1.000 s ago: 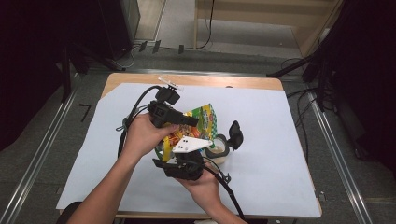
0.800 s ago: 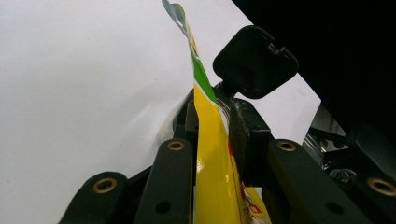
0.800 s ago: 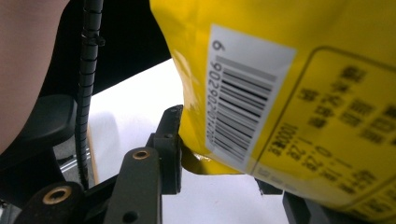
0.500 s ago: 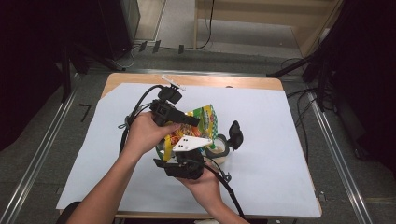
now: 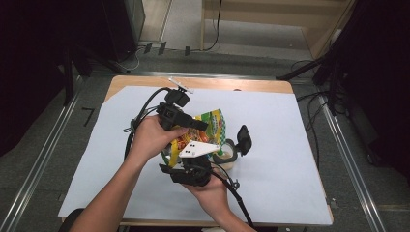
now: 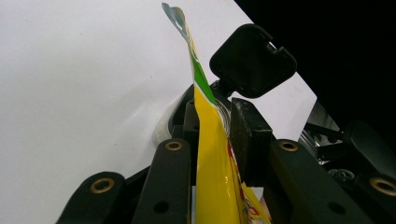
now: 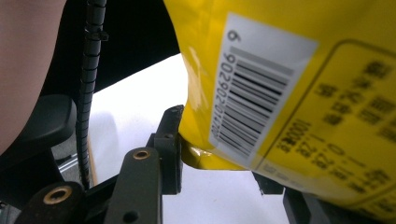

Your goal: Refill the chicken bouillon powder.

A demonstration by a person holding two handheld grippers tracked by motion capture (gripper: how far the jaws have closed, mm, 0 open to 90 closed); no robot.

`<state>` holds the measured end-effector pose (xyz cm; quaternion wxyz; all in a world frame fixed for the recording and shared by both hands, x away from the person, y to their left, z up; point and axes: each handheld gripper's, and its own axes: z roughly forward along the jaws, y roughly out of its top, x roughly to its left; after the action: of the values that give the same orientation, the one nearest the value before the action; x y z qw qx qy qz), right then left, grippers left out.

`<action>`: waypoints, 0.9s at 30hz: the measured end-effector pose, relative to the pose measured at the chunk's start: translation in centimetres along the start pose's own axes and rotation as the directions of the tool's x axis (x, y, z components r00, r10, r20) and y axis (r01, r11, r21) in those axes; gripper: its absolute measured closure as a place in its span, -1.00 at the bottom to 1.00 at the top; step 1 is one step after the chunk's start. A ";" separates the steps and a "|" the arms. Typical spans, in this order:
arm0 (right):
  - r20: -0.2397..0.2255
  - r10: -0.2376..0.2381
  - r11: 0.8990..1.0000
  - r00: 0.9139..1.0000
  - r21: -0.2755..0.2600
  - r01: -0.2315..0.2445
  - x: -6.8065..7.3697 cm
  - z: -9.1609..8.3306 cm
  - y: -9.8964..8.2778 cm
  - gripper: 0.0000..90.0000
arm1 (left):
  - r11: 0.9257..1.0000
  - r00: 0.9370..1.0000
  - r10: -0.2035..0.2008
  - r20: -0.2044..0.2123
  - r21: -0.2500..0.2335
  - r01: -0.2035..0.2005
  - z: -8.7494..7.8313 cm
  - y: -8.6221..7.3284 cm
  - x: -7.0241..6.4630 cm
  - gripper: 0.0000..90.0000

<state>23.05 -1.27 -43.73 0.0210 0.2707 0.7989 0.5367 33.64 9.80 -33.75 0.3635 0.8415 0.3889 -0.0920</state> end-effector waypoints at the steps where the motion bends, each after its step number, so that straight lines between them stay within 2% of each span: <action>1: 0.001 0.000 1.000 1.000 -0.003 0.000 0.0 0.0 0.0 0.38 | 1.000 1.000 0.001 0.000 0.001 -0.001 0.0 0.0 0.0 0.72; 27: 0.018 -0.022 1.000 1.000 -0.007 0.022 0.0 -0.2 0.2 0.38 | 0.999 1.000 0.023 -0.011 -0.026 -0.023 -0.4 0.0 -0.4 0.72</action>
<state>23.00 -1.39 -43.47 0.0351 0.2665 0.7998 0.5367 33.33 9.77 -33.28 0.3733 0.8416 0.3824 -0.0786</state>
